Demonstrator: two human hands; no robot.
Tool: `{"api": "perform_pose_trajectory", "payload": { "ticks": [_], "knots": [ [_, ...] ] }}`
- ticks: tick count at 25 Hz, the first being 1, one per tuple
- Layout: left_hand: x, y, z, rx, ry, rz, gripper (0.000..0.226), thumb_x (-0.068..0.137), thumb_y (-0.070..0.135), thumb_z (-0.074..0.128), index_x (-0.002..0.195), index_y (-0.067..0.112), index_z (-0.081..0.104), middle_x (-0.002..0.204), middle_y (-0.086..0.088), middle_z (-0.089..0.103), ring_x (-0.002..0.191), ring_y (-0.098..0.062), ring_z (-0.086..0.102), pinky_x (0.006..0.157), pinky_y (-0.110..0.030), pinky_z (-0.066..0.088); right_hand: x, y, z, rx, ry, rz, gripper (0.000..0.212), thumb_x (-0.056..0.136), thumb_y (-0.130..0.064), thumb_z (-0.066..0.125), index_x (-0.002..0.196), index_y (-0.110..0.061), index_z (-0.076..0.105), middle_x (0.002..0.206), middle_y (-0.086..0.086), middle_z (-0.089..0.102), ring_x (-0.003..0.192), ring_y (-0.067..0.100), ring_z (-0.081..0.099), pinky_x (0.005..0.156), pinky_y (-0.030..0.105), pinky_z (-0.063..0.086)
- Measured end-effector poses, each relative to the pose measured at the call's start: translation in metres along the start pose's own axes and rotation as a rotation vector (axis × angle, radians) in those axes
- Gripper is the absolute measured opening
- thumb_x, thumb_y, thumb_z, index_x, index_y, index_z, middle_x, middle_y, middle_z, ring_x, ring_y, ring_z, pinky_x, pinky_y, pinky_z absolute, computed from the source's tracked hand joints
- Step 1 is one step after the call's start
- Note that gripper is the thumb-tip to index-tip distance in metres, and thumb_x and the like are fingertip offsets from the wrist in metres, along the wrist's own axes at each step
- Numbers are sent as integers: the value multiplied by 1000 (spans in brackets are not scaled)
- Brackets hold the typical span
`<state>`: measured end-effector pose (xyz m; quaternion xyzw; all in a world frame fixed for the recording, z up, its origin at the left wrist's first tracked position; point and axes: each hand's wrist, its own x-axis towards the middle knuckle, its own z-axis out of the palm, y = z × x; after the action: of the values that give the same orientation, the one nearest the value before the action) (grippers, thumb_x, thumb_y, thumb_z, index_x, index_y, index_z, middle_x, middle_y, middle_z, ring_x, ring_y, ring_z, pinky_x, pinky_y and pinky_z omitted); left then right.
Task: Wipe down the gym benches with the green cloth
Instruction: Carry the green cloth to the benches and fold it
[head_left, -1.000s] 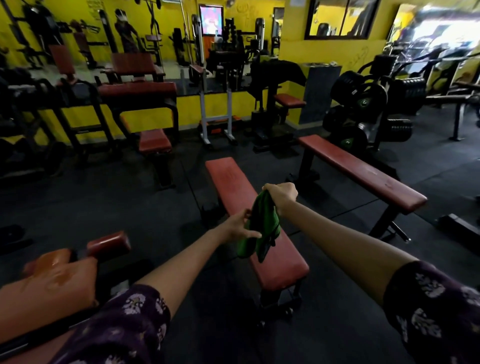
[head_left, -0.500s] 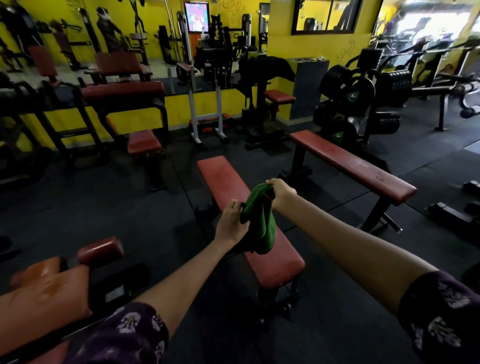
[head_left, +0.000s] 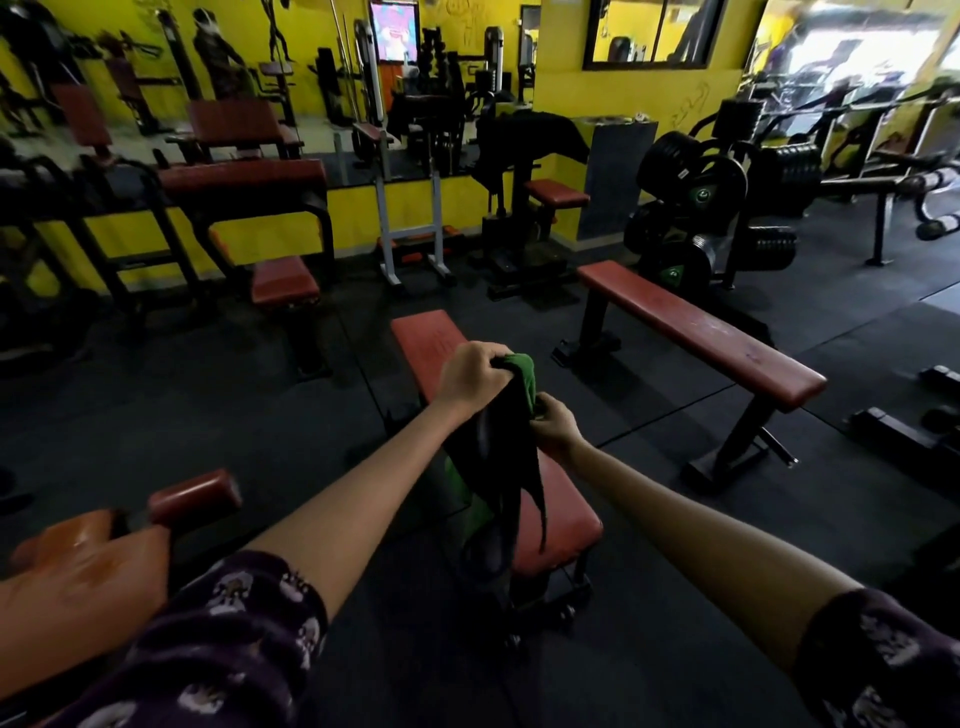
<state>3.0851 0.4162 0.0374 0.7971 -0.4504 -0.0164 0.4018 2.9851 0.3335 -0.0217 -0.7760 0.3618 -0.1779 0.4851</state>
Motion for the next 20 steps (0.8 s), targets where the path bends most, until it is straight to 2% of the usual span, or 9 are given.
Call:
{"api": "perform_pose_trajectory", "payload": {
  "ticks": [4, 7, 8, 9, 11, 12, 15, 17, 20],
  "knots": [
    [11, -10, -25, 71, 96, -90, 20, 81, 16, 59, 94, 13, 74, 98, -7, 72, 99, -25, 63, 76, -28, 45, 3, 25, -7, -288, 135, -34, 8, 79, 0, 55, 74, -5, 58, 76, 11, 58, 73, 19, 50, 56, 27, 33],
    [19, -31, -39, 144, 112, -239, 22, 82, 16, 59, 98, 12, 73, 104, -9, 70, 102, -27, 61, 81, -30, 46, 5, 31, -16, -249, 84, 61, 18, 82, -2, 55, 65, -6, 52, 62, 7, 48, 64, 19, 47, 54, 27, 33],
    [18, -35, -40, 146, 98, -270, 22, 81, 15, 60, 99, 12, 71, 106, -9, 69, 103, -27, 61, 82, -31, 47, 5, 22, -14, -140, 57, 66, 9, 84, -4, 59, 77, -7, 54, 65, 3, 47, 62, 15, 47, 52, 25, 36],
    [17, -39, -37, 130, 68, -278, 22, 80, 14, 61, 100, 12, 70, 107, -8, 68, 103, -26, 61, 83, -31, 47, 5, 8, -9, -13, 17, 45, 16, 84, -5, 62, 98, -7, 54, 71, 0, 47, 60, 10, 49, 49, 22, 39],
    [14, -40, -29, 70, -77, -199, 24, 78, 11, 66, 102, 9, 65, 105, -10, 68, 100, -25, 63, 83, -31, 48, 6, -23, 1, 136, -73, -45, 58, 83, -3, 65, 131, -19, 35, 76, -6, 43, 49, -3, 51, 42, 12, 38],
    [12, -40, -25, 36, -166, -132, 25, 77, 9, 67, 101, 8, 63, 101, -11, 68, 97, -25, 64, 82, -30, 49, 7, -36, 4, 131, -116, -82, 63, 83, -1, 63, 134, -22, 33, 75, -7, 44, 45, -6, 51, 41, 11, 38],
    [6, -39, -23, -68, -232, -29, 19, 79, 9, 69, 96, 9, 60, 83, -3, 65, 78, -14, 62, 68, -15, 46, 7, -61, -1, -15, -256, -55, 20, 85, 3, 55, 104, -4, 59, 70, 3, 54, 40, -2, 52, 40, 13, 42],
    [3, -43, -29, -103, -247, 2, 20, 80, 12, 71, 95, 10, 58, 79, 1, 60, 69, -5, 56, 63, -7, 41, 8, -60, -8, -58, -269, -33, 11, 87, 3, 54, 80, -4, 59, 63, 3, 52, 35, -3, 49, 37, 13, 39],
    [-5, -53, -30, -127, -368, 13, 22, 83, 16, 71, 97, 11, 55, 85, -1, 60, 73, -7, 56, 69, -13, 44, 7, -50, -10, -11, -163, 1, 2, 84, 0, 61, 84, -2, 63, 64, 4, 55, 40, -2, 52, 40, 13, 41]
  ]
}}
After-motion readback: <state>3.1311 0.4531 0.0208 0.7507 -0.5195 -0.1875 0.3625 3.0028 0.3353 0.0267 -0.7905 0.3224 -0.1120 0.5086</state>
